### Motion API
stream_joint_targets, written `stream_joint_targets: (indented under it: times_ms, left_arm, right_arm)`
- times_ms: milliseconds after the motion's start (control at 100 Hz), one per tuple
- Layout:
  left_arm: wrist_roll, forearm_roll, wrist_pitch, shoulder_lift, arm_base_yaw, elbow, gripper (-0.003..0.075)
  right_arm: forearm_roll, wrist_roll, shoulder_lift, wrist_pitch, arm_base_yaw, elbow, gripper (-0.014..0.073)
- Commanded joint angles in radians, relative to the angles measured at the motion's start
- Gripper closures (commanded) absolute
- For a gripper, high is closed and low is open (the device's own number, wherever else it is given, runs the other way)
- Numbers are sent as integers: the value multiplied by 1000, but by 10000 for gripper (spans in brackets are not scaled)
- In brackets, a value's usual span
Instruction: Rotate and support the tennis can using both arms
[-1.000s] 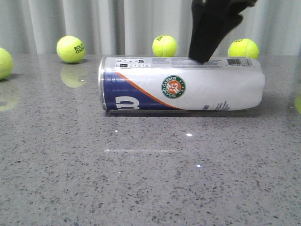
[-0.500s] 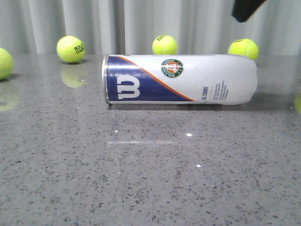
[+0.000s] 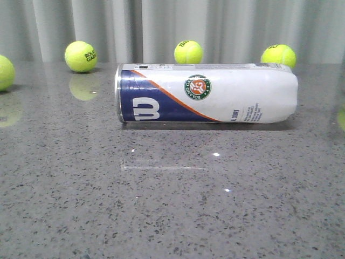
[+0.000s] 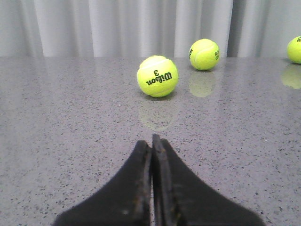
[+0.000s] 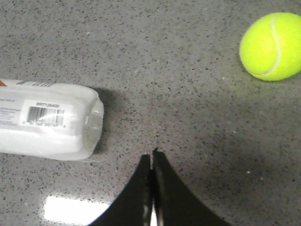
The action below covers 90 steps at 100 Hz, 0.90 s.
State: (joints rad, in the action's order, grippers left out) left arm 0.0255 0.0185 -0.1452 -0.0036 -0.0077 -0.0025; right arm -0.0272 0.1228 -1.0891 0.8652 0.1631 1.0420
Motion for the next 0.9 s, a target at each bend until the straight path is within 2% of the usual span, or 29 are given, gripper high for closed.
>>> stream_joint_targets:
  times_ms: [0, 150, 660, 890]
  left_arm:
    - [-4, 5, 81, -40, 0, 46, 741]
    - [-4, 5, 81, -40, 0, 46, 741]
    - [-4, 5, 81, -40, 0, 46, 741]
    - [-4, 5, 81, -40, 0, 46, 741]
  right_arm:
    - [-15, -23, 85, -100, -40, -40, 659]
    - [-15, -19, 201, -179, -68, -161, 659]
    - [-15, -16, 637, -424, -67, -515, 659]
    - [-14, -16, 857, -451, -67, -615, 659]
